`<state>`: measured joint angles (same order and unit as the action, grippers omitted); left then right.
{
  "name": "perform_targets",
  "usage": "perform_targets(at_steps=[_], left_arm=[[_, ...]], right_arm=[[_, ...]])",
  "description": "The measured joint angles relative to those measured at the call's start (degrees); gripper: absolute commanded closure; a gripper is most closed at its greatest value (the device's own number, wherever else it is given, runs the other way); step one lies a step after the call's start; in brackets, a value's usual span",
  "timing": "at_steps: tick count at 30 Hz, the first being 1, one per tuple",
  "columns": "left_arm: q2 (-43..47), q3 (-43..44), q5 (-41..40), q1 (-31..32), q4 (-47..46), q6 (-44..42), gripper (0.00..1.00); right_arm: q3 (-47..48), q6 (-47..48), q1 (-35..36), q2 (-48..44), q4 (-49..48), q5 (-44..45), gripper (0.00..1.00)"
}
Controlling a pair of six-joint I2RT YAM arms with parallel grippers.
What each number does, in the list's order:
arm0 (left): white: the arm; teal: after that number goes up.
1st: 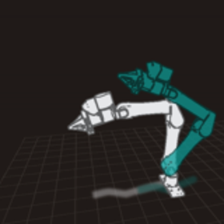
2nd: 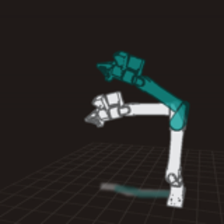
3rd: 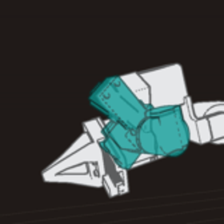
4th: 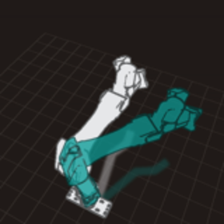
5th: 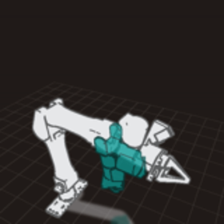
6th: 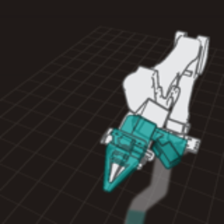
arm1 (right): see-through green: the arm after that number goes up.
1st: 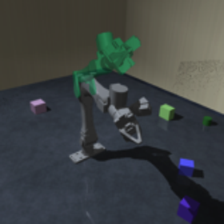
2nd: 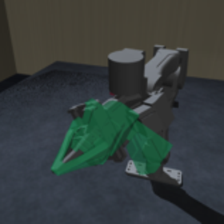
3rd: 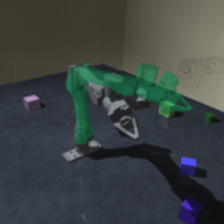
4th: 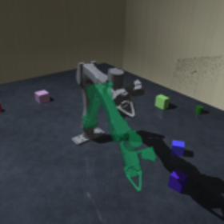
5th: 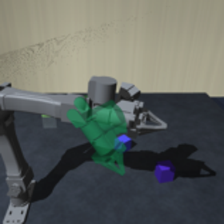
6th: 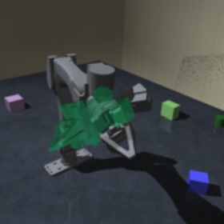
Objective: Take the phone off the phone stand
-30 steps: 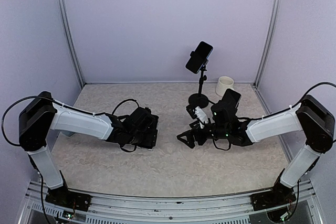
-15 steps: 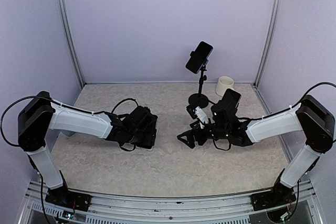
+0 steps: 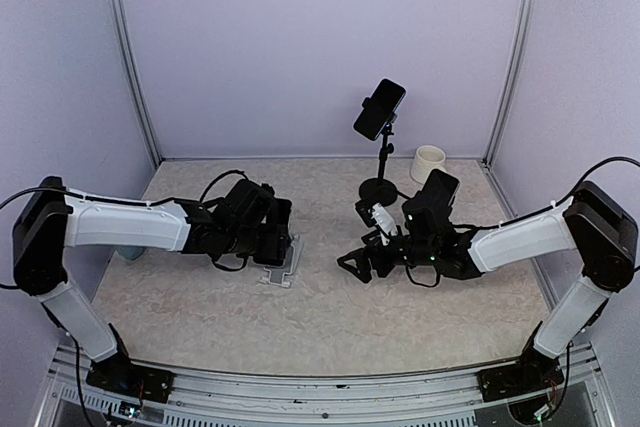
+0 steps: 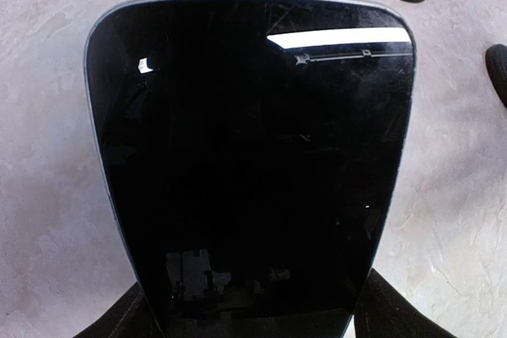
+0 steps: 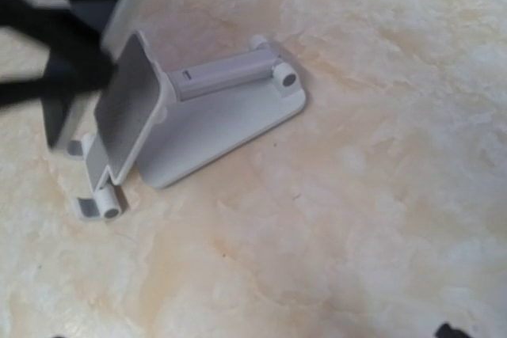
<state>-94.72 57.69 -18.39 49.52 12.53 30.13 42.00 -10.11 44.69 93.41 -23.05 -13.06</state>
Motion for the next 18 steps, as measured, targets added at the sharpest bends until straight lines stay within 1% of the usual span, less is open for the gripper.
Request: perform_targets(at_steps=[4, 10, 14, 18], left_arm=[[3.87, -0.26, 1.88, -4.37, 0.63, -0.92, 0.51], [11.65, -3.13, 4.72, -14.86, 4.02, -2.84, 0.54], [13.38, -5.31, 6.78, -21.03, 6.8, -4.66, 0.55], [13.42, -6.86, 9.35, -25.2, 10.23, -6.73, 0.55]], right_arm=[[0.0, 0.0, 0.0, 0.0, -0.02, -0.13, 0.0], [0.0, 0.04, 0.0, 0.0, -0.5, -0.46, 0.0], [0.0, 0.07, 0.0, 0.0, -0.72, -1.11, 0.0], [0.0, 0.07, 0.0, 0.0, -0.83, -1.53, 0.0]])
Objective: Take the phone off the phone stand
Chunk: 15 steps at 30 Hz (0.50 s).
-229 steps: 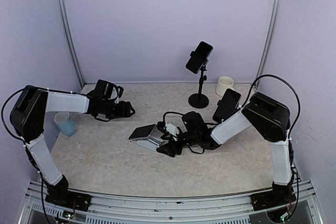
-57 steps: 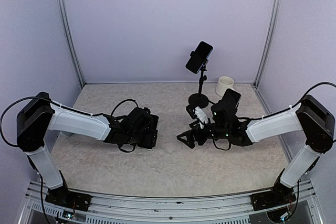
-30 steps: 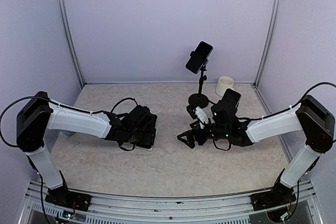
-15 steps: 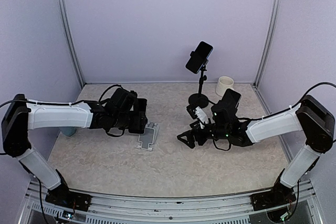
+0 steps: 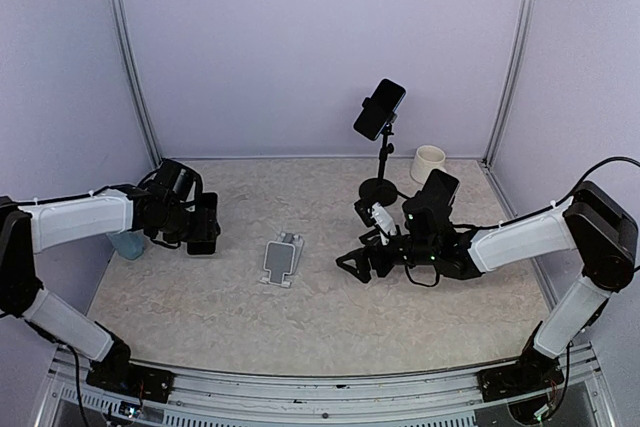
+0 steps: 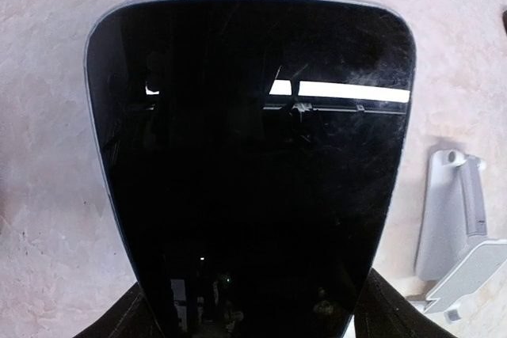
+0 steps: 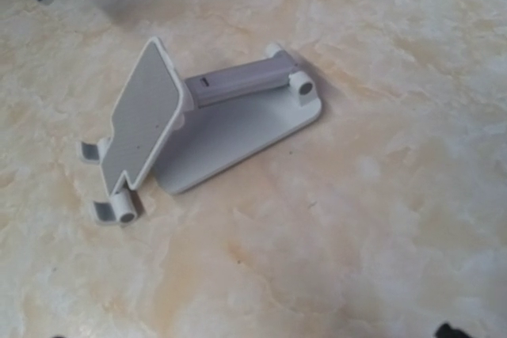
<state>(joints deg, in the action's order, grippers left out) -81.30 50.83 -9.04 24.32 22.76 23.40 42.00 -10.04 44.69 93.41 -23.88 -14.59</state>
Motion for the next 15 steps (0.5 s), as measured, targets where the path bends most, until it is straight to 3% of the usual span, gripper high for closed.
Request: perform_targets(at_steps=[9, 15], left_arm=[[-4.13, -0.13, 4.35, -7.58, 4.7, -6.16, 0.57], [-7.56, -0.52, 5.64, -9.05, 5.81, -8.59, 0.58]], right_arm=[[0.11, 0.02, 0.0, 0.24, -0.11, -1.07, 0.0], [0.2, 0.04, 0.0, 0.46, -0.09, -1.29, 0.0]])
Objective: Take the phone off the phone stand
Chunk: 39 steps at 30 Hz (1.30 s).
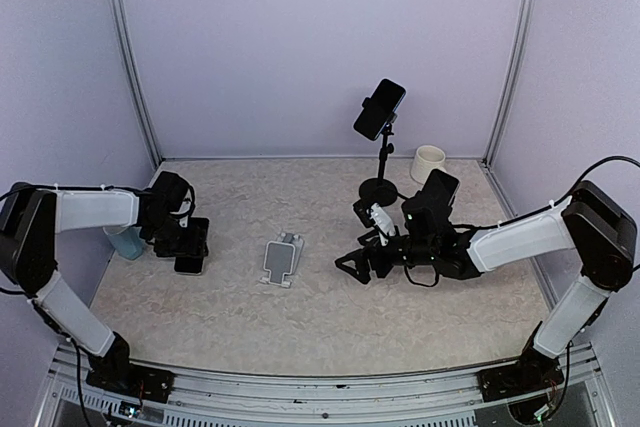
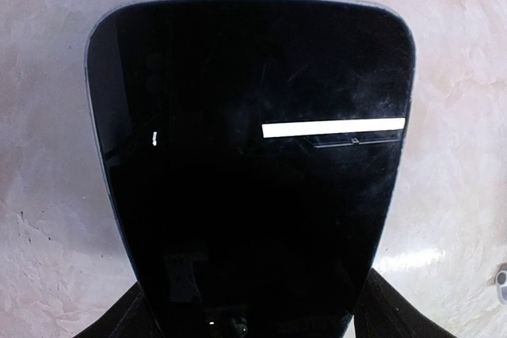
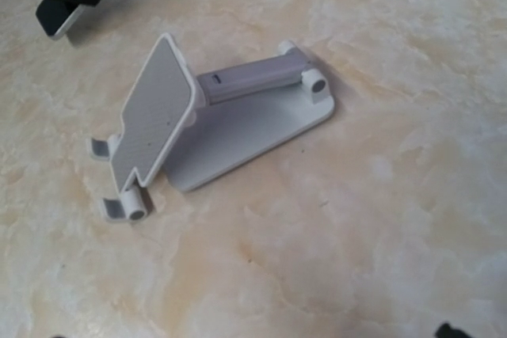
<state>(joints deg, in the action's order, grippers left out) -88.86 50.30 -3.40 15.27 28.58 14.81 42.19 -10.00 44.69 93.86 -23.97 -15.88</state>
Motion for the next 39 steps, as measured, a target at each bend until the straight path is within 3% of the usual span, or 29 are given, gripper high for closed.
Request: perform_targets(at_steps=[12, 31, 39], left_arm=[[-3.58, -0.31, 0.83, -0.94, -0.68, -2.03, 0.52], [-4.44, -0.31, 0.31, -0.94, -1.2, -2.16, 0.02], [-1.46, -0.31, -2.03, 2.4, -1.25, -1.36, 0.01]], right_arm=[[0.09, 0.0, 0.0, 0.0, -0.07, -0.24, 0.0], [0.2, -0.02, 0.0, 0.55, -0.33, -0.44, 0.0], [0.2, 0.0, 0.0, 0.55, -0.31, -0.44, 0.0]])
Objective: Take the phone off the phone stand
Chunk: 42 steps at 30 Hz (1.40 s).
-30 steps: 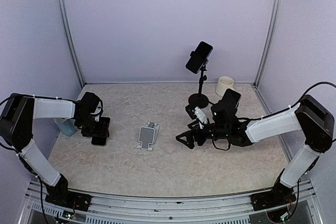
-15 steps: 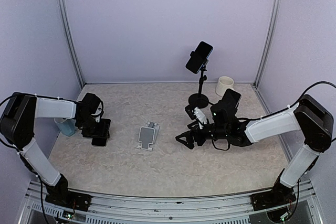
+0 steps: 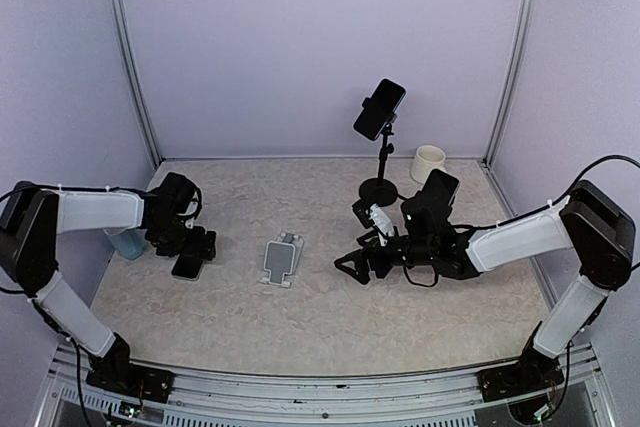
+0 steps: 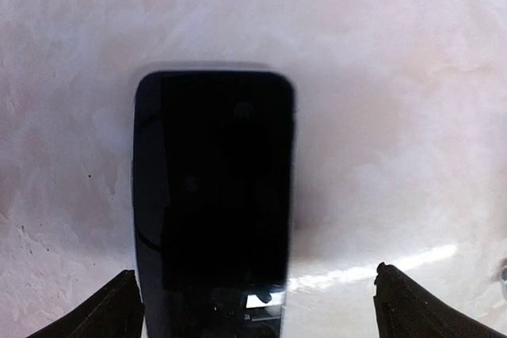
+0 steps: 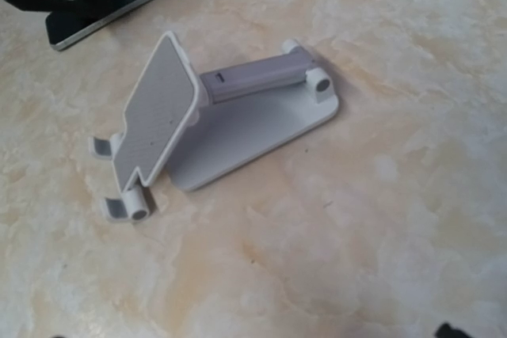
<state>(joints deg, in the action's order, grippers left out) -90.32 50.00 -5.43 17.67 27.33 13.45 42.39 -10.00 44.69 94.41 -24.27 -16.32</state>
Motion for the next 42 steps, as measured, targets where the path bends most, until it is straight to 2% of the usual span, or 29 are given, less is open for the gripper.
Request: perform_targets(at_steps=[9, 18, 32, 42], left_arm=[[11.04, 2.05, -3.37, 13.75, -4.13, 4.63, 0.01], [12.13, 2.47, -7.19, 24.57, -8.9, 12.13, 0.01], [-1.97, 5.42, -11.91, 33.99, -12.74, 20.31, 0.01], [-9.09, 8.98, -14.38, 34.6, -12.35, 21.97, 0.02]], right_arm=[[0.0, -0.07, 0.0, -0.59, 0.04, -0.15, 0.0], [-0.02, -0.46, 0.0, -3.82, 0.66, 0.09, 0.0], [-1.86, -1.7, 0.0, -6.29, 0.79, 0.92, 0.0], [-2.71, -1.75, 0.0, -7.02, 0.79, 1.14, 0.0]])
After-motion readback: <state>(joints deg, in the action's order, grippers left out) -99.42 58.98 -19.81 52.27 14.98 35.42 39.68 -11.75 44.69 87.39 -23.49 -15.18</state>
